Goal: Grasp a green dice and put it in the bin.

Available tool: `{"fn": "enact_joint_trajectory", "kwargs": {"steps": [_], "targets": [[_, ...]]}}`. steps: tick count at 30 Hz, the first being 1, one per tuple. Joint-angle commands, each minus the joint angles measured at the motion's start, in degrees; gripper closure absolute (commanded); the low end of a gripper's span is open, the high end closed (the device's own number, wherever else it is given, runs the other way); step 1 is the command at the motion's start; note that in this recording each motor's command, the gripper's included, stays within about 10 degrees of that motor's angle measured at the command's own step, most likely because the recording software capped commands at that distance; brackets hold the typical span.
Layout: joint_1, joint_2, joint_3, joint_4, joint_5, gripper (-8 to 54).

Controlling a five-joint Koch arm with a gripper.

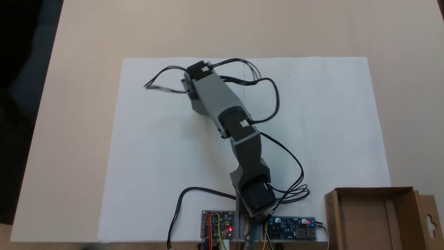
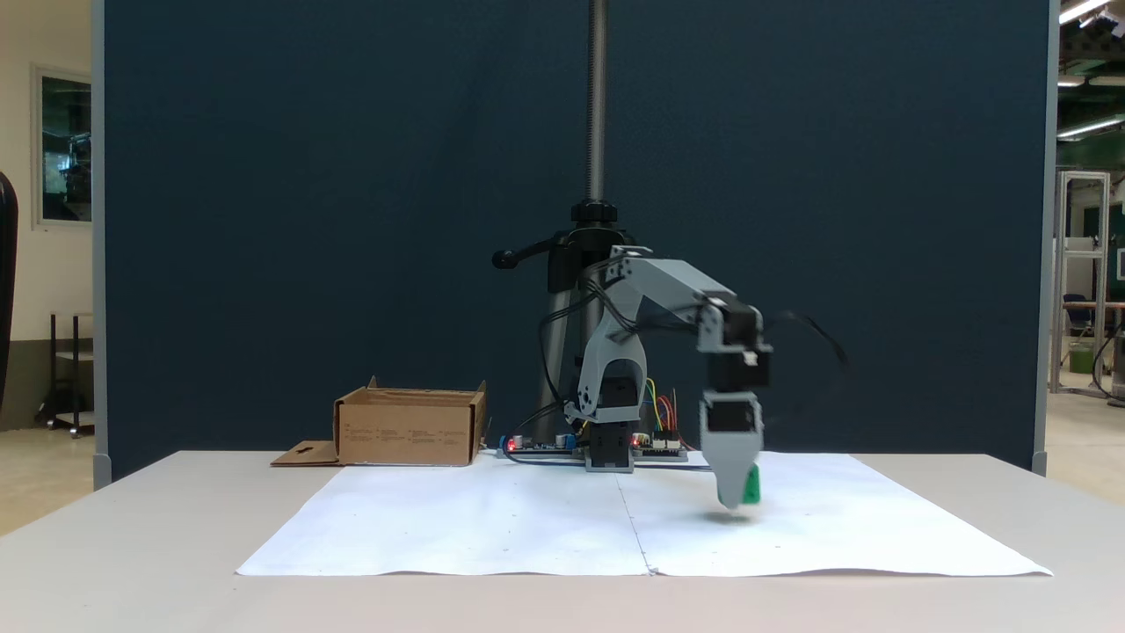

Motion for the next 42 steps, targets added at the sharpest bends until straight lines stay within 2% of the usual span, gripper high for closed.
{"fn": "enact_joint_trajectory", "kwargs": {"steps": [1,10,17,33,42], "targets": [[4.1,6.4,-0.8,-2.7,3.3,33.9],[23.5,17.8,-0.8,-4.1,-3.6,33.9],[37.3,23.0,-0.1,-4.4,-12.8,33.9],[74.6,28.4,-0.9,-4.8,-32.2,33.8],[92.0,30.1,-7.2,-4.7,-38.5,33.9]]}}
